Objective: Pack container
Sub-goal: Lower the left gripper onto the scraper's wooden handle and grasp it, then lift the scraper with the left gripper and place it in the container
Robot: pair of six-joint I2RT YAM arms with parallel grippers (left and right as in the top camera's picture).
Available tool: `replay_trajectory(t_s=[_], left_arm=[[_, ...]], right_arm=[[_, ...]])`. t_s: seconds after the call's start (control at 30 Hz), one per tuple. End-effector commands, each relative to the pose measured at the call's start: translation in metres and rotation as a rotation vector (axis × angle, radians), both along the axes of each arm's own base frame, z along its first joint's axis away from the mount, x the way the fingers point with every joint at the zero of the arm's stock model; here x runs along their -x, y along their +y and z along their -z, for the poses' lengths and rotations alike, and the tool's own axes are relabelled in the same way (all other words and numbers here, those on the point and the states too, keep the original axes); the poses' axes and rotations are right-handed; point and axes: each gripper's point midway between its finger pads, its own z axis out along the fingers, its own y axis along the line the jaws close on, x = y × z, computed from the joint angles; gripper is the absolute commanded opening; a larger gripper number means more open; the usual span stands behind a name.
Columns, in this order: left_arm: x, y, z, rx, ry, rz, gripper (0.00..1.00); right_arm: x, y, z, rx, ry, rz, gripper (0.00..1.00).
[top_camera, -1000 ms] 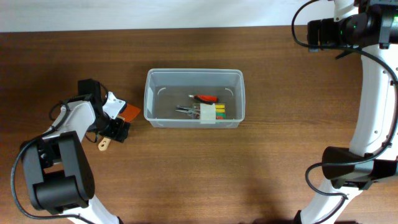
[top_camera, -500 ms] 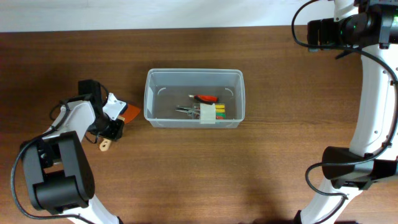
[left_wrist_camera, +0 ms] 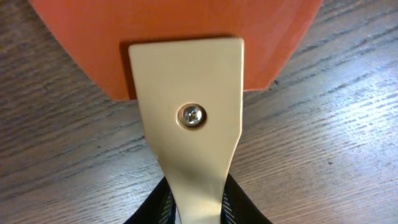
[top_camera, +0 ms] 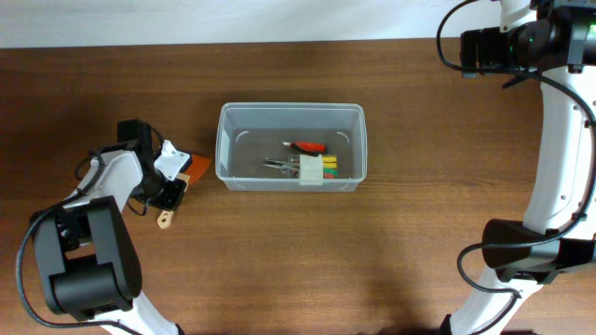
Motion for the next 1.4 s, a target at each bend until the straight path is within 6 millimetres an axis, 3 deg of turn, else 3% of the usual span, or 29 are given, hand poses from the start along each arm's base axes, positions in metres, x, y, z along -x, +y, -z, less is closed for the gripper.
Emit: replay_trajectory(t_s=[0.0,0.2,0.33,0.5,0.73,1.13,1.37], left_arm=[[0.014,-0.008,0.018,0.047,0.07,0.004,0.21],[0.014,-0.008,0.018,0.047,0.07,0.004,0.19],[0.013,-0.008,0.018,0.047,0.068,-0.012,0.02],[-0.005,-0.005,0.007,0.044,0.029,-0.132,0.02],[-0.039,-0.005,-0.044,0.041,-0.02,-0.168,0.02],[-0.088,-0.01,-0.156,0.031,-0.185,-0.155,0.02],[-0.098,-0.032,-0.185,0.034,-0.244,-0.1,0.02]], right_arm=[[-0.001,-0.002,-0.003,0.005,-0.01,0.011,0.99],[-0.001,-0.002,-0.003,0.005,-0.01,0.011,0.99],[-0.001,-0.002,-0.003,0.005,-0.01,0.011,0.99],[-0.001,-0.002,-0.003,0.005,-0.01,0.011,0.99],[-0.001,-0.002,-0.002,0.001,-0.007,0.009,0.98],[0.0,0.002,-0.002,-0.02,-0.006,-0.005,0.99],[0.002,0.003,0.0,-0.022,0.005,-0.005,0.99]])
